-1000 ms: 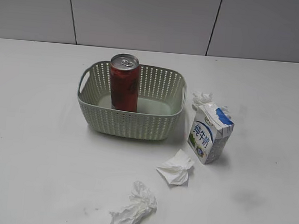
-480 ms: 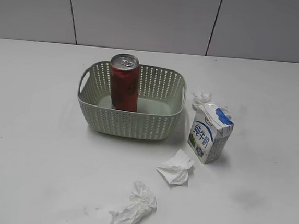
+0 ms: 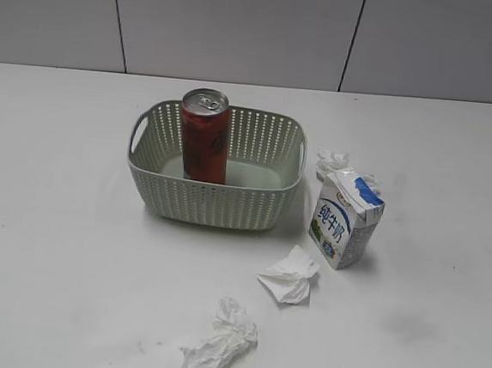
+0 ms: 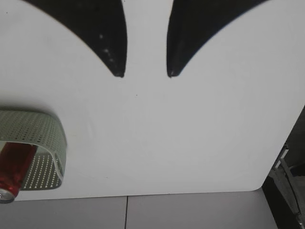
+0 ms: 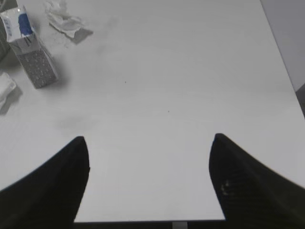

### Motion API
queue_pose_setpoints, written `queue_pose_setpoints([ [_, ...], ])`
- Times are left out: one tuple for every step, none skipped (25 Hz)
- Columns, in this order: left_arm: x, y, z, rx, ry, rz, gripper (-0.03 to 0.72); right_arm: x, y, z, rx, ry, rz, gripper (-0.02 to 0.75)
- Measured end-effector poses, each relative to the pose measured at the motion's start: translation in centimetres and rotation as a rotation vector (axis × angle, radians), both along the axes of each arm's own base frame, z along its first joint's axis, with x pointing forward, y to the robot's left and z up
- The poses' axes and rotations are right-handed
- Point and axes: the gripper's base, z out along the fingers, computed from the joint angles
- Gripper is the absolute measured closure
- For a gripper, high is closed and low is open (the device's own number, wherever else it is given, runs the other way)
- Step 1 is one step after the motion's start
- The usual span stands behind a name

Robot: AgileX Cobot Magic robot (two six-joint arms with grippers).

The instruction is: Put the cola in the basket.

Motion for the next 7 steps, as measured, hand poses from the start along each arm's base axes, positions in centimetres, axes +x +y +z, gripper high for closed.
queue_pose_setpoints([
  [0.0,0.0,0.0,0.0,0.0,0.0,0.454,-0.5,0.0,0.0,0.002,-0.03,0.0,0.146],
  [0.0,0.0,0.0,0.0,0.0,0.0,0.454,-0.9,0.0,0.1,0.003,-0.055,0.0,0.146],
  [0.0,0.0,0.0,0.0,0.0,0.0,0.454,-1.3,-0.1,0.1,0.005,-0.084,0.0,0.146],
  [0.0,0.0,0.0,0.0,0.0,0.0,0.454,-1.7,-0.1,0.1,0.006,-0.109,0.0,0.146],
  [0.0,0.0,0.0,0.0,0.0,0.0,0.454,-1.9,-0.1,0.0,0.007,-0.119,0.0,0.146],
  [0.0,0.0,0.0,0.0,-0.001,0.0,0.454,-2.1,-0.1,0.0,0.007,-0.125,0.0,0.146],
  [0.0,0.0,0.0,0.0,0.0,0.0,0.454,-2.1,-0.1,0.0,0.007,-0.125,0.0,0.146],
])
